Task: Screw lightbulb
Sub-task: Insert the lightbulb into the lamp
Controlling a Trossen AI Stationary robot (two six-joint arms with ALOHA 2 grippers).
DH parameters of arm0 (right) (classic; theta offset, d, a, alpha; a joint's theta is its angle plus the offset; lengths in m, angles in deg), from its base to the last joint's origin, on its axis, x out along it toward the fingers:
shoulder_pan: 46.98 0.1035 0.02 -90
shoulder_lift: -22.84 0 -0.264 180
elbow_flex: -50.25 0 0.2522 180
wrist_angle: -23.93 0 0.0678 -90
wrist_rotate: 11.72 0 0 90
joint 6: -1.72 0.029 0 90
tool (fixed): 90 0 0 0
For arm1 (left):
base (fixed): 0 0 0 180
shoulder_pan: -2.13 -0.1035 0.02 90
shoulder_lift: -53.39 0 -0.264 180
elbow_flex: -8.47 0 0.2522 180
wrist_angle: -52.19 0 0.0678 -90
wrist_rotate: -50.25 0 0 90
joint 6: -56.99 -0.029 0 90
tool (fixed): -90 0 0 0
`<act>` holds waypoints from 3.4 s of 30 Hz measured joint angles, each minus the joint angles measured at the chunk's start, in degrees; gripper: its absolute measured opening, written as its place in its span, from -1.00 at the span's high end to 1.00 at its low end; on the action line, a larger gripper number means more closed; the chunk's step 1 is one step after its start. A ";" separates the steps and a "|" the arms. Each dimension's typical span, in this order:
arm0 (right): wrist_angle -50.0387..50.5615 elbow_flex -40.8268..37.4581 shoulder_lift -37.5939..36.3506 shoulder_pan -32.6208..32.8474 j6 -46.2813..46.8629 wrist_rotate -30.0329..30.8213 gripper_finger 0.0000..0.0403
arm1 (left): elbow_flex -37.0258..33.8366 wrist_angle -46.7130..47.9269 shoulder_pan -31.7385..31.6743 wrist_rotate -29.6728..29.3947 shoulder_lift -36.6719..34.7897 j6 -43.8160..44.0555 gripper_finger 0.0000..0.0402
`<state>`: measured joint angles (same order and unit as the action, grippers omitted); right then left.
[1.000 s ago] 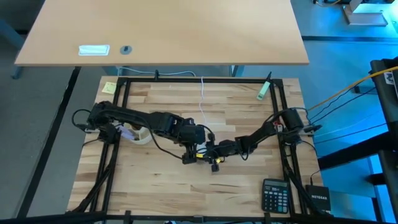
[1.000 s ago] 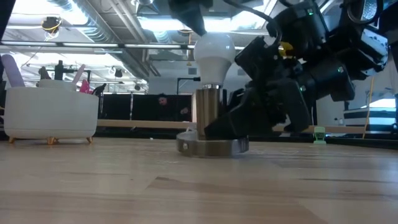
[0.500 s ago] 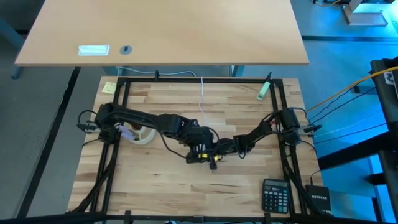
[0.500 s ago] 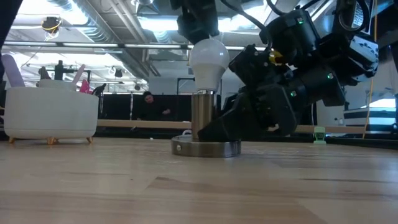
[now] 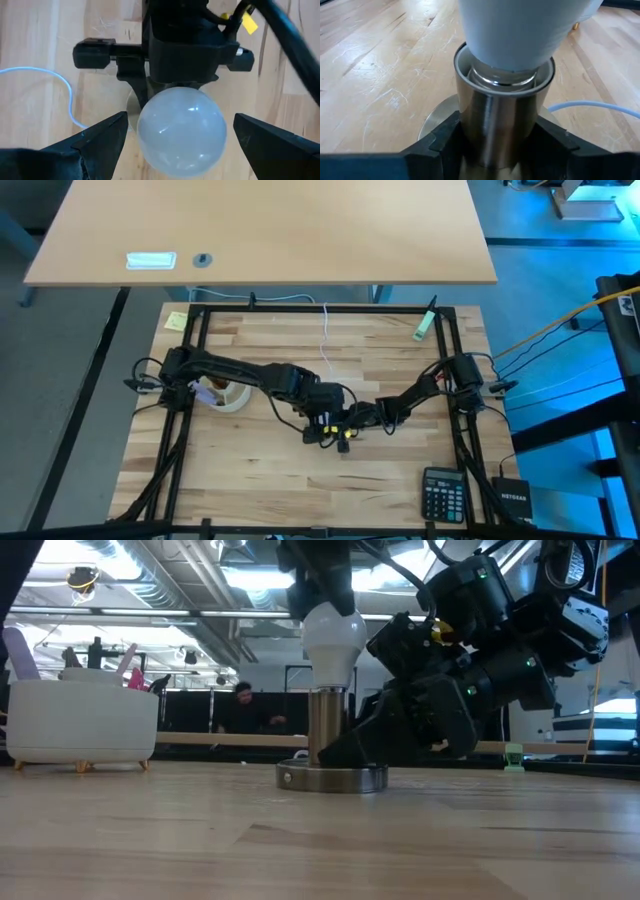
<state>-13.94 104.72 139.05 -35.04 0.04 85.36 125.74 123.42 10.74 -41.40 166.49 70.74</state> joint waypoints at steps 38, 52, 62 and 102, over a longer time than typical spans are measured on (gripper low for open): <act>-0.44 -0.15 0.07 0.00 -0.11 -0.04 0.10 | 0.04 1.00 0.79 -0.04 0.35 -7.68 -0.16; -1.14 -0.20 0.11 0.00 -0.72 -1.51 0.10 | 0.00 0.81 1.18 1.68 0.35 -29.43 -0.14; -1.11 -0.24 0.11 -0.05 -1.53 -3.90 0.10 | 0.27 -0.10 0.55 3.51 3.29 -49.57 -0.13; -1.67 -0.07 0.11 0.09 -0.53 -2.68 0.10 | -14.41 -19.77 4.07 -7.38 -9.21 -6.66 -0.05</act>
<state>-15.62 104.65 139.16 -34.95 -0.49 82.68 111.33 103.65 14.80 -48.77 157.27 64.09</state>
